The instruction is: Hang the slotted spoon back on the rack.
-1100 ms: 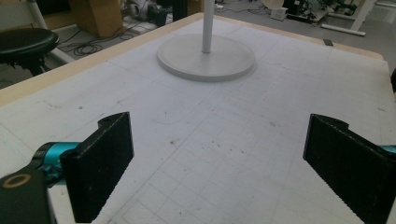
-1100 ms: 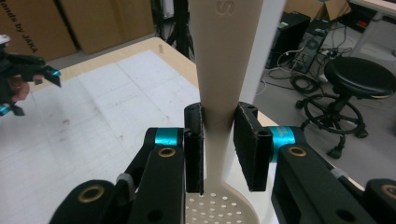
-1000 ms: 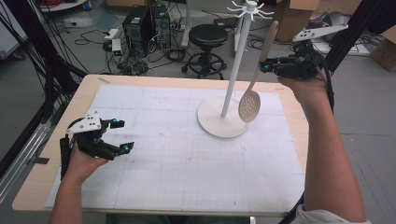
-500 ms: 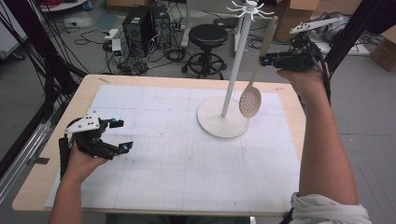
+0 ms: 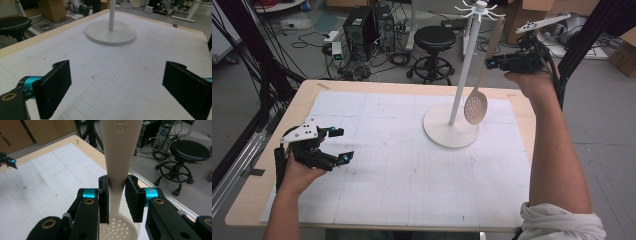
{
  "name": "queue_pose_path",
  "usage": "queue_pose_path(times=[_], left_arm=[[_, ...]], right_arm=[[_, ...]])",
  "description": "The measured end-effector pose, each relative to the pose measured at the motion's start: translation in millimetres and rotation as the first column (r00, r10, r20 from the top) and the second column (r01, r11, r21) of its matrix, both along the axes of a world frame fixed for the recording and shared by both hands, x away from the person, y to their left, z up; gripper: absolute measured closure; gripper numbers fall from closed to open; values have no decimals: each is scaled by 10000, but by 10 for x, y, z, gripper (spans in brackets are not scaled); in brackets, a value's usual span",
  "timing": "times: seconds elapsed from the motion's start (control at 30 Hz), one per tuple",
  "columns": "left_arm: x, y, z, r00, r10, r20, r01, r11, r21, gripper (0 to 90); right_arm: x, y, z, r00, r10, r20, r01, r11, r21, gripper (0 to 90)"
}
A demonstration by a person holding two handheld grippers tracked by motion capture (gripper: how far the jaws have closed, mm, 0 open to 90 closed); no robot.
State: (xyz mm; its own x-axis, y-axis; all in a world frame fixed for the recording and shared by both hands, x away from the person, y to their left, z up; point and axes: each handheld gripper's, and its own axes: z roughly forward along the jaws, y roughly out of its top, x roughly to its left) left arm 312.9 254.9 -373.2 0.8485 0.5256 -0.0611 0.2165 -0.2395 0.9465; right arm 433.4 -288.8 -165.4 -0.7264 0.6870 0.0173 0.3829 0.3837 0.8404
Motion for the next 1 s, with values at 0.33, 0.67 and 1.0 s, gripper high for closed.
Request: queue_pose_path(times=[0.33,0.67,1.0], left_arm=[[-3,14,9,10000,-11,38,11,10000,-5,91],[-8,24,15,10000,44,57,-43,10000,-63,91],[-7,15,14,10000,4,65,-4,10000,-19,91]], right_arm=[[26,100,33,9999,106,-46,-107,9998,-143,736],[95,169,-15,9997,0,-254,-6,9998,-199,732],[-39,151,-176,9997,-229,68,227,9993,289,502]])
